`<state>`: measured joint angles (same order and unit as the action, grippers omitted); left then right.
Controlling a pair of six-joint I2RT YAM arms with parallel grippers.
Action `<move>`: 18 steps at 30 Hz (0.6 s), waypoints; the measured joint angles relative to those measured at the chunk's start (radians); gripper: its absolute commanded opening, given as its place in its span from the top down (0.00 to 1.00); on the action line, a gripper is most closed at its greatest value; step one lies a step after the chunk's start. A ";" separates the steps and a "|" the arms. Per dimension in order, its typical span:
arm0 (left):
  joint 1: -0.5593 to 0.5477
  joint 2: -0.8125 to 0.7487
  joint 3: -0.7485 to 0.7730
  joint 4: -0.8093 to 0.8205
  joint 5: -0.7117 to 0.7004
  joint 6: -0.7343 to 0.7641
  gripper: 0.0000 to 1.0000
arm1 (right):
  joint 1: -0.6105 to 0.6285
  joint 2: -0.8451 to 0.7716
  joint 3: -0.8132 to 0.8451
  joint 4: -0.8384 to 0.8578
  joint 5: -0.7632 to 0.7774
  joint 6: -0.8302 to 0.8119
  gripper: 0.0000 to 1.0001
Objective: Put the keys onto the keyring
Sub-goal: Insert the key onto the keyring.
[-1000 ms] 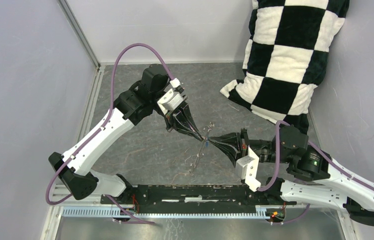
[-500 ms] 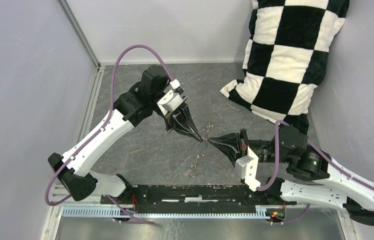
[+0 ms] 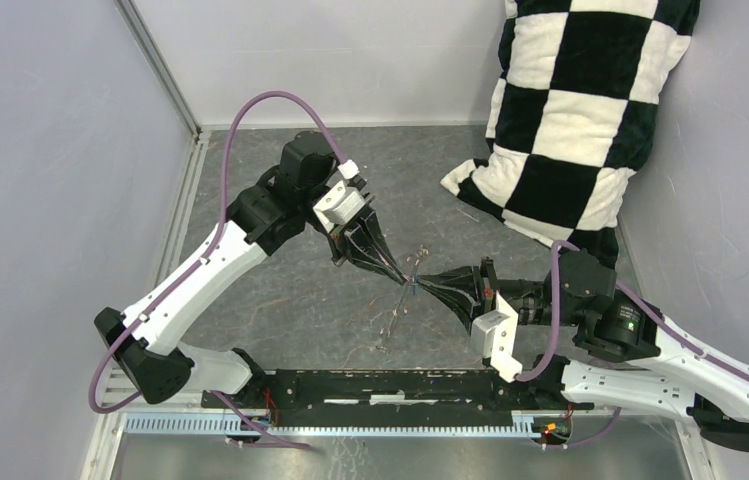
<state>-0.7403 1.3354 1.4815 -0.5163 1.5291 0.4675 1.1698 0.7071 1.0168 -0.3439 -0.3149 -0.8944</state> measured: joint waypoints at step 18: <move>0.000 -0.010 -0.032 0.047 0.000 -0.033 0.98 | 0.000 0.000 0.000 0.014 -0.025 0.011 0.99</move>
<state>-0.7399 1.3251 1.4494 -0.4690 1.5291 0.4343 1.1698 0.7071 1.0172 -0.3294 -0.3401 -0.8833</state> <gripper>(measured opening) 0.023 0.011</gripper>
